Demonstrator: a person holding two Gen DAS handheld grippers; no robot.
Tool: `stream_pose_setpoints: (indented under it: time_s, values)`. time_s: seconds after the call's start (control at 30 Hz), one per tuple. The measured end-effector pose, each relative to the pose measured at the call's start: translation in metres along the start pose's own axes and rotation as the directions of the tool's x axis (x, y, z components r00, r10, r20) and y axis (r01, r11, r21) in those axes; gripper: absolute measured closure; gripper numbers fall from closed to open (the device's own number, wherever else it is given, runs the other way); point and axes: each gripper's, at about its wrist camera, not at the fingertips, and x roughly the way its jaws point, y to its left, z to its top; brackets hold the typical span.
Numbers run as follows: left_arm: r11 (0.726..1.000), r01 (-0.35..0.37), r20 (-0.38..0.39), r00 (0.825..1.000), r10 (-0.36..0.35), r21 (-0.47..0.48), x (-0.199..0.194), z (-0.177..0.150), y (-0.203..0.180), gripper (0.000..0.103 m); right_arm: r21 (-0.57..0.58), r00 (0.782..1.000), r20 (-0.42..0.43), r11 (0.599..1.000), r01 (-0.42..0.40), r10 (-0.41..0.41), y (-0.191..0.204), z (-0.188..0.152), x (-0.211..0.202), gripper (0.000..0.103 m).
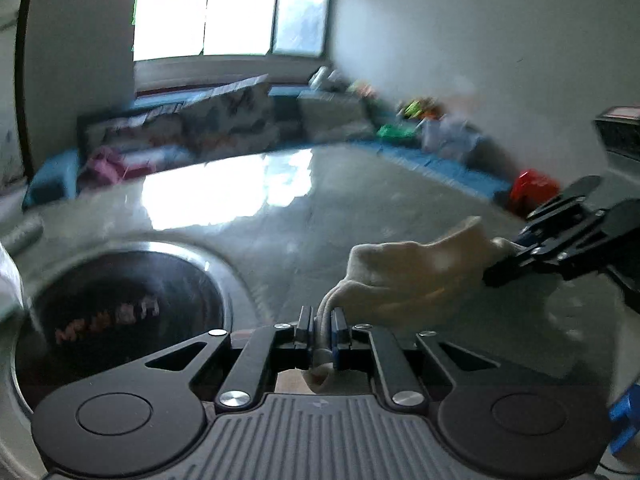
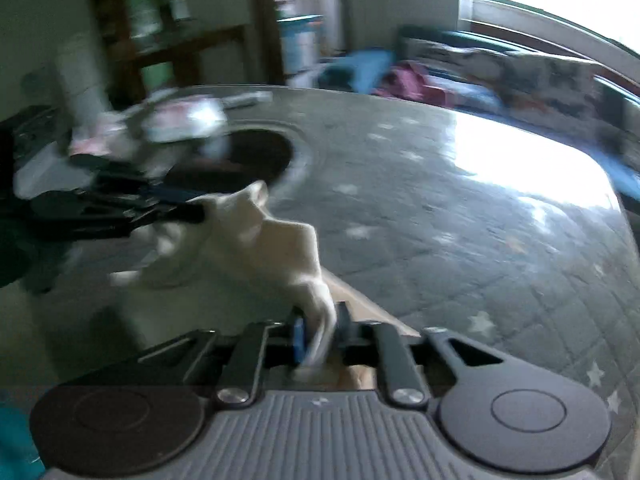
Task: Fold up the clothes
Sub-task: 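Grasp the sweatshirt hem with the right gripper while the left gripper grasps the other hem corner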
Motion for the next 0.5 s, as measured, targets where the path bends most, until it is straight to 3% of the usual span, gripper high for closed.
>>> stream_pose_setpoints:
  time_s: [0.1, 0.27, 0.37, 0.47, 0.5]
  values:
    - [0.999, -0.035, -0.013, 0.999, 0.035, -0.03, 0.014, -0.001, 0.009, 0.091, 0.062, 0.999, 0.018, 0.998, 0.032, -0.033, -0.013, -0.01, 0.01, 0.078]
    - [0.983, -0.15, 0.012, 0.988, 0.152, -0.11, 0.004, -0.001, 0.026, 0.09, 0.095, 0.989, 0.083, 0.989, 0.111, -0.119, -0.015, -0.021, -0.003, 0.068]
    - [0.971, -0.135, 0.028, 0.989, 0.143, -0.199, -0.017, -0.005, 0.039, 0.088, 0.123, 0.979, 0.118, 0.981, 0.149, -0.164, -0.011, -0.027, -0.019, 0.067]
    - [0.969, -0.089, 0.04, 0.994, 0.101, -0.231, -0.042, -0.015, 0.034, 0.064, 0.13, 0.972, 0.146, 0.978, 0.164, -0.182, -0.002, -0.038, -0.033, 0.066]
    - [0.968, -0.075, 0.043, 0.995, 0.088, -0.238, -0.051, -0.02, 0.03, 0.062, 0.124, 0.971, 0.152, 0.979, 0.164, -0.182, 0.005, -0.043, -0.038, 0.065]
